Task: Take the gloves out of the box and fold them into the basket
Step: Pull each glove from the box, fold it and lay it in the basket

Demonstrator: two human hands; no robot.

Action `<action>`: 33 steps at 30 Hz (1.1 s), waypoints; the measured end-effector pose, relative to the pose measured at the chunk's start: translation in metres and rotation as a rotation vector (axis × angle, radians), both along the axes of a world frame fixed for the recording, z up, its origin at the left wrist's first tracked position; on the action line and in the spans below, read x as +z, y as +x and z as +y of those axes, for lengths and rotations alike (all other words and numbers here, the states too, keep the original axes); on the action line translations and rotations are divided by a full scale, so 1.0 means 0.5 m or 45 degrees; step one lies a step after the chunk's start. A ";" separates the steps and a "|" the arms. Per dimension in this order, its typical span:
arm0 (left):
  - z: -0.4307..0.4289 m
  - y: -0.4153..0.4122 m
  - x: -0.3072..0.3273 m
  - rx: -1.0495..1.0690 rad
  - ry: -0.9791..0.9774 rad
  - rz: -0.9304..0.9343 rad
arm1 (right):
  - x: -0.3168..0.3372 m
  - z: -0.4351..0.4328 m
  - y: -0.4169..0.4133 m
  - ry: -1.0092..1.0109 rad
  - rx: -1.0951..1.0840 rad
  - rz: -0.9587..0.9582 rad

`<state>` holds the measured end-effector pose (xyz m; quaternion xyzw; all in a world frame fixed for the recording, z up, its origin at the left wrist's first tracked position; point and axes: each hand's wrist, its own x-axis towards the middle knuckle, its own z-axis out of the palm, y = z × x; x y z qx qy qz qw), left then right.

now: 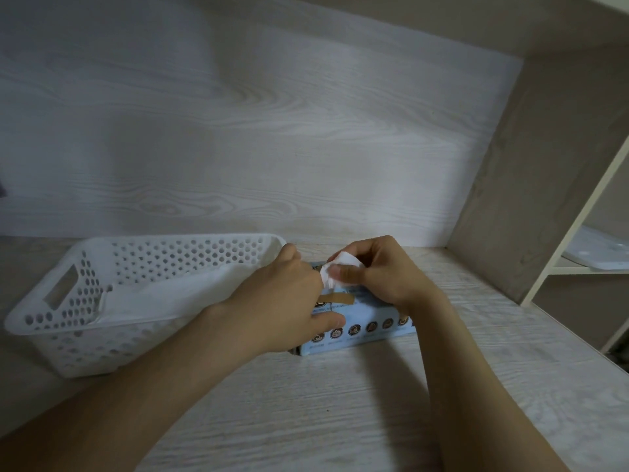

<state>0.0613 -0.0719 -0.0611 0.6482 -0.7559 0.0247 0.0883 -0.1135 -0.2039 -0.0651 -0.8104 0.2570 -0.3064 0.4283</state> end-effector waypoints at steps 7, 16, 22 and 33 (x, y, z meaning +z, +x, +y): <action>0.006 -0.002 0.006 0.006 -0.009 0.022 | -0.030 -0.019 0.051 -0.566 -0.519 0.055; 0.001 0.002 0.001 0.009 -0.009 0.035 | -0.024 -0.023 0.049 -0.154 -1.105 -0.308; -0.002 0.006 -0.004 0.009 -0.025 0.033 | -0.032 -0.024 0.054 0.110 -1.007 -0.740; 0.002 -0.002 0.000 0.041 0.006 0.047 | -0.009 -0.003 0.008 0.748 -0.440 -1.404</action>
